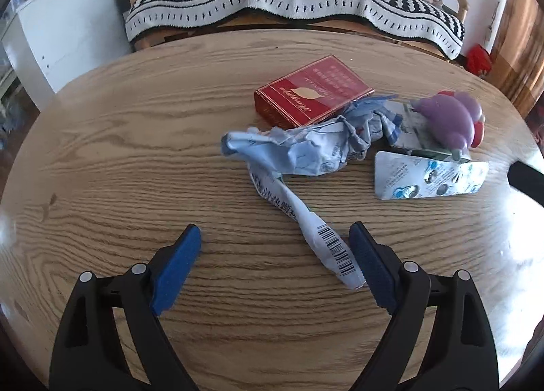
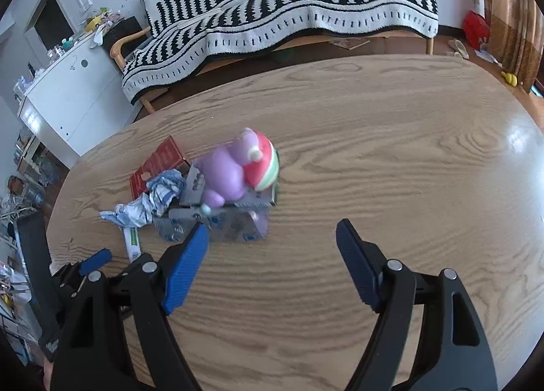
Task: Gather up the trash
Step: 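Grasp the white-green barcode strip wrapper with the left tool while the right tool grasps the purple-pink toy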
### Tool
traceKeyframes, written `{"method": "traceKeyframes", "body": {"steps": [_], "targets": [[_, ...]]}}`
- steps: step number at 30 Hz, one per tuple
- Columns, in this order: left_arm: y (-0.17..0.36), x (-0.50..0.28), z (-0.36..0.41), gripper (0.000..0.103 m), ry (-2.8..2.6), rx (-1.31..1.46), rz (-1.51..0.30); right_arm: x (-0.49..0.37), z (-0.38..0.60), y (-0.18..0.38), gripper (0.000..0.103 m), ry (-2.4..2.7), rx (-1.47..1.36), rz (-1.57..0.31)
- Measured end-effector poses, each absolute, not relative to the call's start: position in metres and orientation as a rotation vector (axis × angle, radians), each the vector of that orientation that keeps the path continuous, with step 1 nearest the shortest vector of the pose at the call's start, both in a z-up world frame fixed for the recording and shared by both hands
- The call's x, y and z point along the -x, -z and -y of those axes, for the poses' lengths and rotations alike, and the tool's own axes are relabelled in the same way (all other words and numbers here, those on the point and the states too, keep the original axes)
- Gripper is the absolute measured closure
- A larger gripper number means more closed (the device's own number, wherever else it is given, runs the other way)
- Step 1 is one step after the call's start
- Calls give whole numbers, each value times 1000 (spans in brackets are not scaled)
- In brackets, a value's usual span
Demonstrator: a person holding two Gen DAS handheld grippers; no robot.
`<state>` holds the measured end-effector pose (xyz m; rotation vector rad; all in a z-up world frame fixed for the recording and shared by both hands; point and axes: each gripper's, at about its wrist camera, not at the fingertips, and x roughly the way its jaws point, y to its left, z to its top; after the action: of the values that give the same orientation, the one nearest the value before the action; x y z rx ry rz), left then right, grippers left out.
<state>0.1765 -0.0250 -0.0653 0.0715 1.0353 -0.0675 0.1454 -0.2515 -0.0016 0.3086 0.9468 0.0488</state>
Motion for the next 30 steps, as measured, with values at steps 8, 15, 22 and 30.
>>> {"method": "traceKeyframes", "body": {"steps": [8,15,22,30], "targets": [[55,-168,12,90,104,-57,-1037,-178,233,7,19,-67,-276,-923],[30,-151,-13,91,146,-23,-987,-208,218,12,15,-92,-222,-927],[21,-157,-33,91,131,21,-965,-219,203,23,41,-76,-167,-945],[10,-156,-20,91,154,7,-934,-202,211,1,53,-93,-208,-887]]}}
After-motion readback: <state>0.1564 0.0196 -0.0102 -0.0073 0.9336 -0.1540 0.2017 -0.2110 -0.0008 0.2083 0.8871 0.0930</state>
